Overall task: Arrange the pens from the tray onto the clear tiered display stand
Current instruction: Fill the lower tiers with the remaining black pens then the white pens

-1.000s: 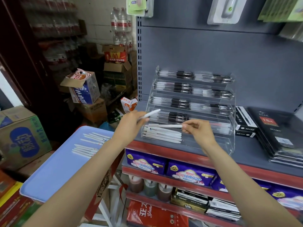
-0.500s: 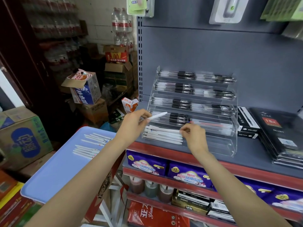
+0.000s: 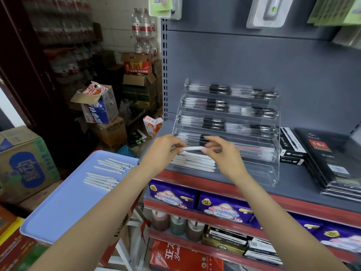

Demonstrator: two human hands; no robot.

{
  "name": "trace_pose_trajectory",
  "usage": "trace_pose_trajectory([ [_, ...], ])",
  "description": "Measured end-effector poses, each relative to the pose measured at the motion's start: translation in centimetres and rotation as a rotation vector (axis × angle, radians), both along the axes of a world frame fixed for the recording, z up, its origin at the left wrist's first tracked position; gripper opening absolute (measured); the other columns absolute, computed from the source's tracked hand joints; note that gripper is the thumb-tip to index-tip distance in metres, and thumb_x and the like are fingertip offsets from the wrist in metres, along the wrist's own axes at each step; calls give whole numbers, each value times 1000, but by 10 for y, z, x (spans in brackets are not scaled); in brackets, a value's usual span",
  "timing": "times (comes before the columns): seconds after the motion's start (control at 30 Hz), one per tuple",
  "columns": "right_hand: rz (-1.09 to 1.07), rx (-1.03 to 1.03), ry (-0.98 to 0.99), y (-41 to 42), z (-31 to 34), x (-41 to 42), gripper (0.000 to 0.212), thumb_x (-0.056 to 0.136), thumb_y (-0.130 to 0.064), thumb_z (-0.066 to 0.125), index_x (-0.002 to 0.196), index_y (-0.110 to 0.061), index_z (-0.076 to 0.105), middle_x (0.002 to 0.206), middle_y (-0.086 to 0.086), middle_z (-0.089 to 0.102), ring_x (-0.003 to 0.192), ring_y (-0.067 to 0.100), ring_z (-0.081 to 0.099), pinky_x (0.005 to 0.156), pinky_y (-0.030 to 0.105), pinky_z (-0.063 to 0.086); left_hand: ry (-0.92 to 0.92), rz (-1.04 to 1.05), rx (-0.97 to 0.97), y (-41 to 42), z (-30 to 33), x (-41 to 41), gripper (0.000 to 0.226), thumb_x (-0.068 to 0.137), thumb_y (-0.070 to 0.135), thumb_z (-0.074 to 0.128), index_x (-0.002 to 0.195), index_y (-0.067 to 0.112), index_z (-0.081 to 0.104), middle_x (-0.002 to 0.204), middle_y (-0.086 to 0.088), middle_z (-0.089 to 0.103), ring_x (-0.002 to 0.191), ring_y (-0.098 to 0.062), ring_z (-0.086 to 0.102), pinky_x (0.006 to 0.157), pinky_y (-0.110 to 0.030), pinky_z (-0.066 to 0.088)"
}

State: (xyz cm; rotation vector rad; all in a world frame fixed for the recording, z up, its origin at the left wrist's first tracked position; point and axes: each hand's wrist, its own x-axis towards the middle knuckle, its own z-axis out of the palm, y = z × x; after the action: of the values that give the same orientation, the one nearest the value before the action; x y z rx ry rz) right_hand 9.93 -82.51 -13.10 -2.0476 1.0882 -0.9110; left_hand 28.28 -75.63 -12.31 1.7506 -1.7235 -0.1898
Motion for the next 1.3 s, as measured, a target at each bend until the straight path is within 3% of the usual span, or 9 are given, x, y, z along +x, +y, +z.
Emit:
trace_pose_trajectory([
  [0.13,28,-3,-35,-4,2,-3,11,84,-9,67,92,-10,74,77,-13,64,69,-9,58,67,4,41,43,-25,10,-5,-1,-9,13,87,15,63,98,15,70,93,2,62,85,-7,55,84,-21,43],
  [0.3,-142,45,-129,-14,-12,-19,9,83,-6,67,89,-8,74,81,-3,67,75,2,60,68,4,43,54,126,-20,-5,-15,2,27,88,13,62,114,14,61,111,-1,52,96,-7,49,88,-16,36],
  [0.43,-213,50,-80,-16,-28,-20,10,84,-6,67,89,-10,75,83,-1,70,73,2,59,67,2,41,106,314,59,-2,-25,17,48,89,15,61,134,10,45,132,-13,47,118,-27,50,99,-34,40],
  [0.53,-190,17,-1,-15,-30,-15,10,84,-7,67,90,-9,75,83,-5,67,70,-3,56,65,2,40,166,305,157,-4,-28,21,47,88,17,62,131,5,49,126,-15,59,112,-27,58,97,-31,42],
  [0.7,-138,-56,173,-15,-30,-6,11,86,-7,65,92,-8,74,91,5,70,76,10,58,76,21,46,229,298,129,-6,-35,22,29,87,13,64,114,5,65,109,-13,69,103,-24,63,90,-27,46],
  [0.9,-137,-99,265,-13,-29,-1,9,85,-8,66,90,-9,73,92,6,69,75,9,54,74,21,44,234,309,85,-7,-38,23,24,86,15,64,109,7,67,101,-11,71,91,-17,64,81,-23,47],
  [1.03,-96,-98,248,-3,-24,13,12,85,-15,66,95,-12,71,97,5,64,86,14,57,81,26,47,262,305,30,0,-31,21,23,88,17,63,109,9,66,99,-8,69,84,-12,59,79,-23,47],
  [1.17,12,-111,194,22,-13,50,15,87,-16,63,100,-14,70,96,0,63,83,10,56,79,20,42,275,296,-2,17,-31,34,21,89,19,61,108,13,65,95,-3,67,82,-11,59,77,-24,47],
  [1.3,141,-116,158,53,-11,106,15,89,-14,60,101,-15,70,96,0,63,79,6,53,71,5,37,267,372,32,46,-51,77,16,90,21,60,104,17,66,91,2,66,75,-10,59,68,-24,44],
])
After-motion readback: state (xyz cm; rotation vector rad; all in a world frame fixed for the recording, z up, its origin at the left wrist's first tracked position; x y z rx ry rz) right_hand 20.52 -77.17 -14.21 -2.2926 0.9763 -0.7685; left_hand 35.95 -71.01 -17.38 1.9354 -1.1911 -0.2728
